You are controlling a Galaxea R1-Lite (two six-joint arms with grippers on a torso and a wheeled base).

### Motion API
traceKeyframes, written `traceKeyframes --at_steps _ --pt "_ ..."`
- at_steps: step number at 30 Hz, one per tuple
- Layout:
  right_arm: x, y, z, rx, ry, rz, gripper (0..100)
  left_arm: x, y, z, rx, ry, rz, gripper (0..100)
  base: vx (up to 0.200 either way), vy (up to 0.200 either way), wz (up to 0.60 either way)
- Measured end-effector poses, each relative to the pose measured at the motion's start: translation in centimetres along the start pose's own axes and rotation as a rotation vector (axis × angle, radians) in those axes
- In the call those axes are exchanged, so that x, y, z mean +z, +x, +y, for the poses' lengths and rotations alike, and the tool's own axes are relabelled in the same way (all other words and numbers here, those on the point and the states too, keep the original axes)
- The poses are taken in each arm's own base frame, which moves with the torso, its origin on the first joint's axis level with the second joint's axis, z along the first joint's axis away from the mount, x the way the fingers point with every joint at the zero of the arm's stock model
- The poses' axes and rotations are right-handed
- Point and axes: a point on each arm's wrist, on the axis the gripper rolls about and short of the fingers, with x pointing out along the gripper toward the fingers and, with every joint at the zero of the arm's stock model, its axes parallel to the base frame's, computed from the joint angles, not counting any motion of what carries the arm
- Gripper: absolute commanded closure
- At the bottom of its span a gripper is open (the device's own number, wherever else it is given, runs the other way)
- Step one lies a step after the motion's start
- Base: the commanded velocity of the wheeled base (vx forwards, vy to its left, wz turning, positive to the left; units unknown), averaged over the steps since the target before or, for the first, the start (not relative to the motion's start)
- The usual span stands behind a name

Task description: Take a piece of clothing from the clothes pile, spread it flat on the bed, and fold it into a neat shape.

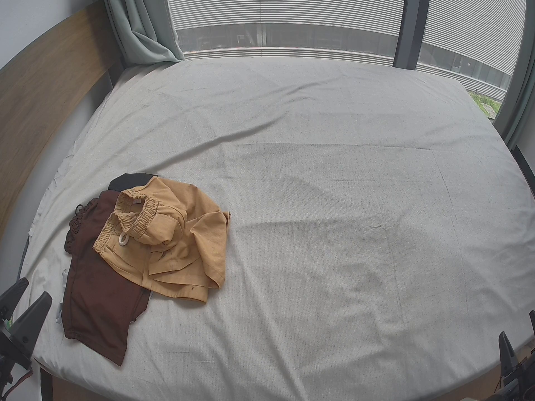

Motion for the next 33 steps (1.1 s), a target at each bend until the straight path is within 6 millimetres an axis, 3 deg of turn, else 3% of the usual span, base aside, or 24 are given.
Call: traceKeyframes --at_steps 7,18,33 --pt "0.0 0.0 0.0 0.000 0.000 0.000 0 0.7 2.3 -0.2 -0.017 -0.055 0.034 0 0.000 0.000 0.00" --pt "0.0 0.0 0.0 0.000 0.000 0.000 0 1.5 7.5 0.0 -0.021 -0.108 0.064 0 0.000 0.000 0.00" --pt "0.0 0.0 0.0 0.001 0.000 0.000 0 1.7 12.4 3.2 -0.065 -0.150 0.158 0 0.000 0.000 0.00"
